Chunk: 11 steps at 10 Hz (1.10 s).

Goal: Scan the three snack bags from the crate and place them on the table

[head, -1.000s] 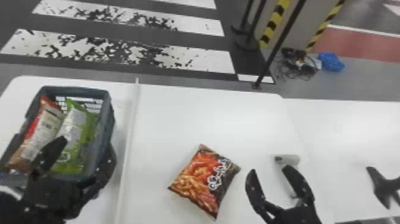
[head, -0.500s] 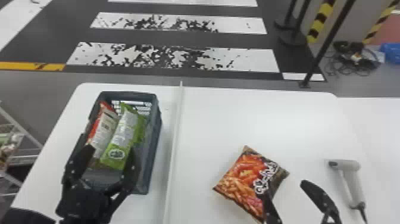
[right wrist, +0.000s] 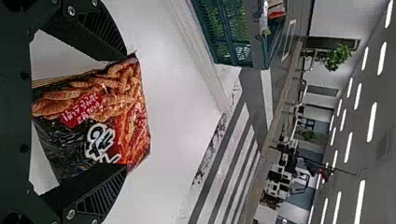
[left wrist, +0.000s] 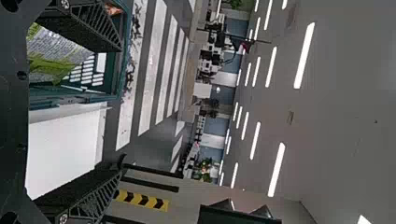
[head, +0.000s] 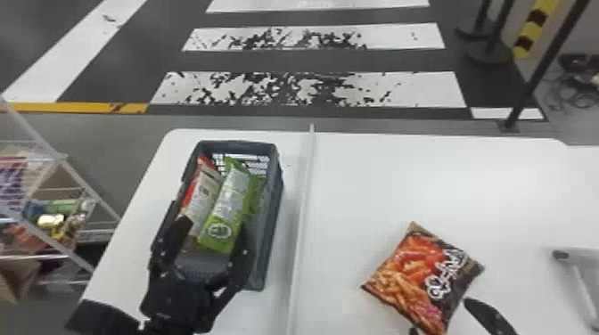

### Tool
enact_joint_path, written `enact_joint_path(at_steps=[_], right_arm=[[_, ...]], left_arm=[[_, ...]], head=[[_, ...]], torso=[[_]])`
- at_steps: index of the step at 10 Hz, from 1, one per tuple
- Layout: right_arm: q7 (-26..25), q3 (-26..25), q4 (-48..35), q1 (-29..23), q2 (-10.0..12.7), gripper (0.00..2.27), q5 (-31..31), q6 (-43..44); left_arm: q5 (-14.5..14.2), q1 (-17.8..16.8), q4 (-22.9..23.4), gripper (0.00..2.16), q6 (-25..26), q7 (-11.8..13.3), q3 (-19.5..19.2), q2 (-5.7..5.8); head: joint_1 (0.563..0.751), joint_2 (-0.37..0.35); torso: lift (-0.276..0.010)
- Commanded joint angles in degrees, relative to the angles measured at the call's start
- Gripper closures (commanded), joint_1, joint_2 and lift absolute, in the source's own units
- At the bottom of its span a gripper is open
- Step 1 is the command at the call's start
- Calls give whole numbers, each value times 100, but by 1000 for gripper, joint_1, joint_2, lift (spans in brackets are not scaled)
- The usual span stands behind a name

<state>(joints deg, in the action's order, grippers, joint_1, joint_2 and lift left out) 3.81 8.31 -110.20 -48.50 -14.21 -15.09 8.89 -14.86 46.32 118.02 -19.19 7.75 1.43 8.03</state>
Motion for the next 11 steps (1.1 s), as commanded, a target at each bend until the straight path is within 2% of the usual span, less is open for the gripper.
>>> enact_joint_path(at_steps=[1,4,5,7,10,11], right_arm=[[-188,180,60,113,-135,120,-301,-411],[-742,707,200,376,-320,124,-1259,-1360],[-856,830,218,455,-346,124,-1400,-1589],[-1234,1059,341,614,-355,124,-1655,-1923],[-1436,1375,455,930,-364,167,-1874,-2485],[-1436,1472,455,1027,-364,275,-1936,-2714]], left_arm=[[-35,0,2,70,17,34,-2,15],[-114,-88,-60,70,175,271,-11,50],[-158,-123,-60,70,298,297,-37,59],[-245,-220,-112,70,456,368,-46,164],[-316,-325,-191,70,544,499,-46,173],[-351,-325,-191,70,544,499,-46,182]], head=[[695,120],[695,97],[695,91],[695,85],[695,78],[695,76]], torso=[[-37],[-37],[-37],[-37],[-37],[-37]])
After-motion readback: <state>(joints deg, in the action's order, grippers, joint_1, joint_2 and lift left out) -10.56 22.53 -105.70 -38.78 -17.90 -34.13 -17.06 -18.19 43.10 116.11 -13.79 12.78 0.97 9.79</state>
